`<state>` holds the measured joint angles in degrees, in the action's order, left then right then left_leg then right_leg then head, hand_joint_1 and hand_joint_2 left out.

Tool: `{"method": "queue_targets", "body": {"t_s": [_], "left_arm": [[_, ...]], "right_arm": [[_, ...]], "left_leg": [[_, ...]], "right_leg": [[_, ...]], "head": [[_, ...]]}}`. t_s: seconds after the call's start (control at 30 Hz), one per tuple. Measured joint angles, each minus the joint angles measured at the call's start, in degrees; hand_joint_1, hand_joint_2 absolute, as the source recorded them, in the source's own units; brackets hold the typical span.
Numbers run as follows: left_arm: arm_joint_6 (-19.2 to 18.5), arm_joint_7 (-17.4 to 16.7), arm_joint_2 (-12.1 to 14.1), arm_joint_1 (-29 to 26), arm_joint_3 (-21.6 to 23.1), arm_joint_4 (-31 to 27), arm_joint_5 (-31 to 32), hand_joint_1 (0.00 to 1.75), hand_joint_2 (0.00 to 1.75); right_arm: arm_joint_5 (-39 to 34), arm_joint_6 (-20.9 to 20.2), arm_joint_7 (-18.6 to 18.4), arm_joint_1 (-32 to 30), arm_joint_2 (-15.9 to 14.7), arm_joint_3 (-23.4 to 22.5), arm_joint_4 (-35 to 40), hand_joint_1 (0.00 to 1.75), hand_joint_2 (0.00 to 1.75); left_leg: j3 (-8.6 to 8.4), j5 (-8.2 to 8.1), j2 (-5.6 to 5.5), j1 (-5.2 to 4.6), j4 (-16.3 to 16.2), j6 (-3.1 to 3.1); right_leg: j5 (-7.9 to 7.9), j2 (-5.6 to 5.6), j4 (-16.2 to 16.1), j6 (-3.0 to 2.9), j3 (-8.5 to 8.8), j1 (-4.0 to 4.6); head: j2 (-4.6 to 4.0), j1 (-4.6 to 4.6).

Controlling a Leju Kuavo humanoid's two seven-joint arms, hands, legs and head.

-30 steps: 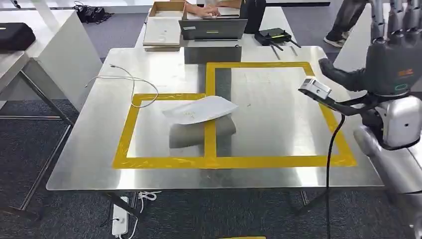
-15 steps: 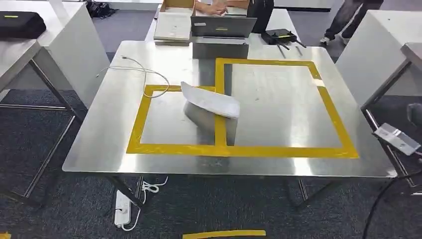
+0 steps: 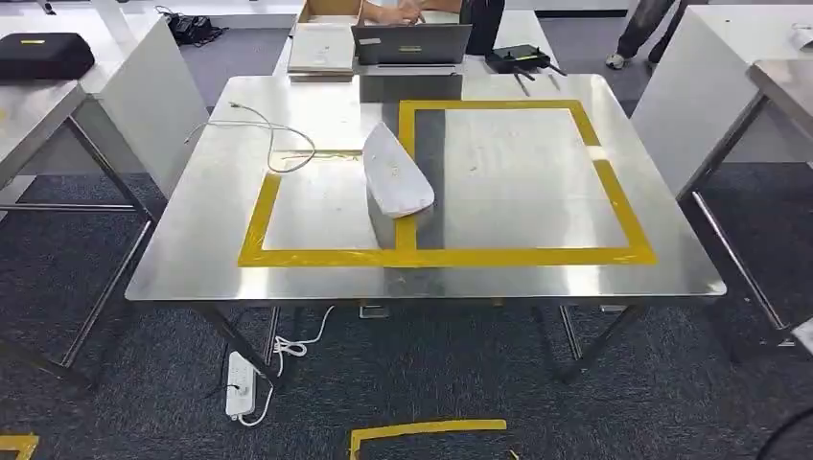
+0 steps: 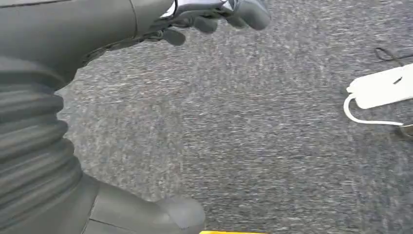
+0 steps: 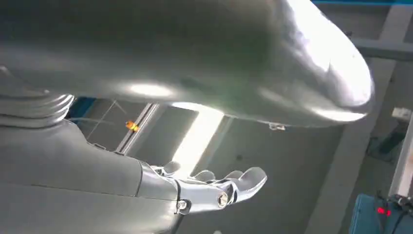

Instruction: Take the parts from the cabinet and place them on the table.

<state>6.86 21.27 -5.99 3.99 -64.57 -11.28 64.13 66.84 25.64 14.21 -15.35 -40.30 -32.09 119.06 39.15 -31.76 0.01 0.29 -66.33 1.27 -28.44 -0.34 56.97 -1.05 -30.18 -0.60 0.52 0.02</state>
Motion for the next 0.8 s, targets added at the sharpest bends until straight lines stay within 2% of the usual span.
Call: {"method": "queue_targets", "body": {"t_s": [0.03, 0.07, 0.1, 0.13, 0.17, 0.2, 0.23, 0.27, 0.3, 0.33, 0.37, 0.4, 0.43, 0.47, 0.5, 0.53, 0.57, 0.6, 0.63, 0.67, 0.7, 0.73, 0.77, 0.8], "left_arm": [[0.0, -0.1, 0.0, 0.0, 0.0, 0.0, 0.0, 0.0, 1.75], [0.0, -0.3, 0.0, 0.1, 0.0, 0.0, 0.0, 0.0, 1.75], [0.0, -0.7, 0.0, 0.1, 0.0, 0.0, 0.0, 0.0, 1.75], [0.0, -1.0, 0.0, 0.0, 0.0, 0.0, 0.0, 0.0, 1.75], [0.0, -1.3, 0.0, 0.0, 0.0, 0.0, 0.0, 0.0, 1.75], [0.2, -1.4, 0.0, 0.1, 0.0, 0.0, 0.0, 0.0, 1.75], [0.2, -1.5, 0.0, 0.1, 0.0, 0.0, 0.0, 0.0, 1.75], [0.3, -1.5, 0.0, 0.3, 0.0, -0.1, 0.0, 0.0, 1.75], [0.4, -1.6, 0.0, 0.3, -0.1, -0.1, 0.1, 0.0, 1.75], [0.4, -1.5, 0.0, 0.3, -0.1, -0.1, 0.2, 0.0, 1.75], [0.4, -1.5, 0.0, 0.3, -0.1, -0.1, 0.2, 0.0, 1.75], [0.4, -1.5, -0.1, 0.1, -0.1, 0.0, 0.2, 0.0, 1.75], [0.4, -1.4, -0.3, 0.1, -0.1, -0.1, 0.2, 0.0, 1.75], [0.4, -1.3, -0.2, 0.1, -0.1, -0.1, 0.2, 0.0, 1.75], [0.4, -1.2, -0.2, 0.1, -0.1, -0.1, 0.2, 0.0, 1.75], [0.4, -1.1, -0.2, 0.1, -0.1, -0.1, 0.3, 0.0, 1.75], [0.4, -0.9, -0.2, 0.1, -0.1, -0.1, 0.4, 0.0, 1.75], [0.4, -0.7, -0.3, 0.1, -0.1, -0.1, 0.6, 0.0, 1.75], [0.4, -0.6, -0.3, 0.1, -0.1, -0.1, 0.8, 0.0, 1.75], [0.4, -0.6, -0.3, 0.2, -0.1, -0.1, 0.9, 0.0, 1.75], [0.3, -0.6, -0.4, 0.2, -0.1, -0.1, 1.2, 0.0, 1.75], [0.3, -0.6, -0.4, 0.2, -0.1, -0.1, 1.2, 0.0, 1.75], [0.3, -0.6, -0.5, 0.3, -0.1, -0.1, 1.2, 0.0, 1.75], [0.3, -0.6, -0.6, 0.4, -0.1, -0.1, 1.2, 0.0, 1.75]], "right_arm": [[0.3, 0.3, 0.4, -0.7, 1.1, -0.6, 1.0, 0.0, 0.0], [0.6, 0.5, 0.7, -1.5, 2.1, -1.1, 1.8, 0.0, 0.0], [0.9, 0.7, 1.0, -2.3, 3.2, -1.5, 2.7, 0.0, 0.0], [0.9, 0.8, 1.6, -2.9, 4.2, -1.8, 3.3, 0.0, 0.0], [0.9, 0.9, 2.1, -3.2, 4.9, -2.1, 3.8, 0.0, 0.0], [0.6, 0.9, 2.4, -3.5, 5.7, -2.2, 4.3, 0.0, 0.0], [0.4, 1.0, 2.8, -3.8, 6.3, -2.2, 4.7, 0.0, 0.0], [0.0, 1.1, 3.0, -4.1, 6.8, -2.3, 5.2, 0.0, 0.0], [-0.4, 1.4, 3.2, -4.2, 7.3, -2.4, 5.6, 0.0, 0.0], [-0.8, 1.5, 3.6, -4.4, 7.6, -2.4, 6.1, 0.0, 0.0], [-1.1, 1.6, 3.8, -4.7, 7.9, -2.4, 6.4, 0.0, 0.0], [-1.2, 1.6, 4.0, -5.0, 8.2, -2.4, 6.8, 0.0, 0.0], [-1.3, 1.6, 4.0, -5.3, 8.5, -2.4, 6.9, 0.0, 0.0], [-1.4, 1.5, 4.1, -5.4, 8.5, -2.5, 7.1, 0.0, 0.0], [-1.4, 1.4, 4.1, -5.5, 8.7, -2.5, 7.4, 0.0, 0.0], [-1.4, 1.4, 4.2, -5.6, 8.9, -2.5, 7.4, 0.0, 0.0], [-1.4, 1.4, 4.3, -5.6, 9.1, -2.5, 7.4, 0.0, 0.0], [-1.4, 1.3, 4.5, -5.6, 9.2, -2.5, 7.4, 0.0, 0.0], [-1.3, 1.3, 4.6, -5.6, 9.4, -2.4, 7.4, 0.0, 0.0], [-1.1, 1.3, 4.6, -5.6, 9.4, -2.4, 7.4, 0.0, 0.0], [-0.7, 1.3, 4.6, -5.4, 9.4, -2.3, 7.4, 0.0, 0.0], [-0.2, 1.3, 4.6, -5.1, 9.4, -2.2, 7.4, 0.0, 0.0], [0.2, 1.3, 4.5, -4.6, 9.4, -2.0, 7.4, 0.0, 0.0], [0.5, 1.4, 4.4, -4.5, 9.4, -2.0, 7.4, 0.0, 0.0]], "left_leg": [[0.57, -2.83, -0.01, -0.01, -4.0, 0.13], [0.92, -4.23, -0.01, -0.02, -7.6, 0.21], [0.57, -3.62, 0.0, -0.01, -9.7, 0.22], [-0.9, -1.52, 0.0, -0.02, -9.3, 0.12], [-3.21, 0.61, 0.0, -0.01, -6.9, -0.04], [-6.64, 1.97, -0.02, -0.02, -2.6, -0.28], [-10.56, 1.37, -0.09, -0.04, 2.4, -0.53], [-13.93, -1.06, -0.17, -0.27, 7.5, -0.64], [-14.36, -1.44, -0.37, -0.3, 8.6, -0.99], [-13.55, -1.2, -0.35, -0.49, 8.9, -1.23], [-13.28, -0.88, -0.31, -0.68, 8.7, -1.69], [-12.8, -0.25, -0.15, -0.46, 9.0, -2.25], [-12.16, 0.38, 0.34, -0.25, 9.0, -2.77], [-11.34, 1.02, 0.38, -0.26, 9.0, -3.16], [-10.55, 1.63, 0.66, -0.27, 9.0, -3.35], [-9.84, 2.21, 0.78, -0.34, 8.9, -3.43], [-8.98, 2.8, 0.88, -0.48, 8.9, -3.46], [-8.11, 3.4, 0.96, -0.54, 8.7, -3.41], [-7.59, 3.94, 1.03, -0.59, 8.4, -3.37], [-6.69, 4.39, 1.08, -0.6, 8.0, -3.29], [-5.73, 4.79, 1.06, -0.6, 7.5, -3.13], [-5.17, 5.11, 1.05, -0.61, 7.1, -2.97], [-4.81, 5.51, 1.05, -0.7, 7.0, -2.68], [-4.67, 5.95, 1.02, -0.75, 6.9, -2.31]], "right_leg": [[0.63, 0.01, 0.0, -0.03, -0.76, 0.03], [1.26, 0.02, 0.2, -0.01, -1.56, 0.08], [1.91, 0.01, 0.3, 0.05, -2.53, 0.12], [2.54, 0.01, 0.6, 0.18, -3.65, 0.12], [3.09, 0.02, 0.8, 0.31, -4.62, 0.13], [3.68, 0.09, 1.0, 0.5, -5.3, 0.13], [4.16, 0.13, 1.3, 0.75, -5.82, 0.13], [4.54, 0.17, 1.4, 1.09, -6.27, 0.39], [5.14, 0.08, 1.4, 1.39, -6.2, 0.33], [5.68, 0.06, 1.2, 1.79, -6.15, 0.35], [6.24, 0.11, 1.0, 2.16, -6.14, 0.13], [6.74, 0.23, 0.8, 2.52, -6.34, 0.15], [5.78, 0.39, 1.4, 2.75, -6.9, -0.06], [2.28, 0.36, 3.4, 3.05, -7.78, -0.06], [-1.78, 0.36, 7.0, 3.33, -8.71, -0.08], [-4.84, 0.36, 11.1, 3.54, -9.48, -0.13], [-6.72, 0.35, 15.1, 3.64, -10.04, -0.14], [-6.5, 0.36, 17.8, 3.65, -10.01, -0.13], [-4.75, 0.36, 18.1, 3.57, -9.04, -0.1], [-2.43, 0.36, 16.3, 3.46, -7.03, -0.07], [-0.1, 0.36, 11.8, 3.23, -3.36, -0.04], [0.13, 0.39, 6.7, 2.93, 0.43, 0.01], [-2.77, 0.41, 2.0, 2.45, 3.1, 0.26], [-3.23, 0.42, -0.1, 2.01, 4.19, 0.53]], "head": [[0.0, -0.11], [0.0, -0.13], [0.0, -0.17], [0.0, -0.2], [0.0, -0.22], [0.0, -0.24], [0.0, -0.24], [0.0, -0.28], [0.0, -0.15], [0.0, -0.15], [0.0, -0.15], [0.0, -0.2], [0.0, -0.17], [0.0, 0.13], [0.0, 0.28], [0.0, 0.35], [0.0, 0.44], [0.0, 0.46], [0.0, 0.46], [0.0, 0.53], [0.0, 0.55], [0.0, 0.57], [0.0, 0.57], [0.0, 0.48]]}}
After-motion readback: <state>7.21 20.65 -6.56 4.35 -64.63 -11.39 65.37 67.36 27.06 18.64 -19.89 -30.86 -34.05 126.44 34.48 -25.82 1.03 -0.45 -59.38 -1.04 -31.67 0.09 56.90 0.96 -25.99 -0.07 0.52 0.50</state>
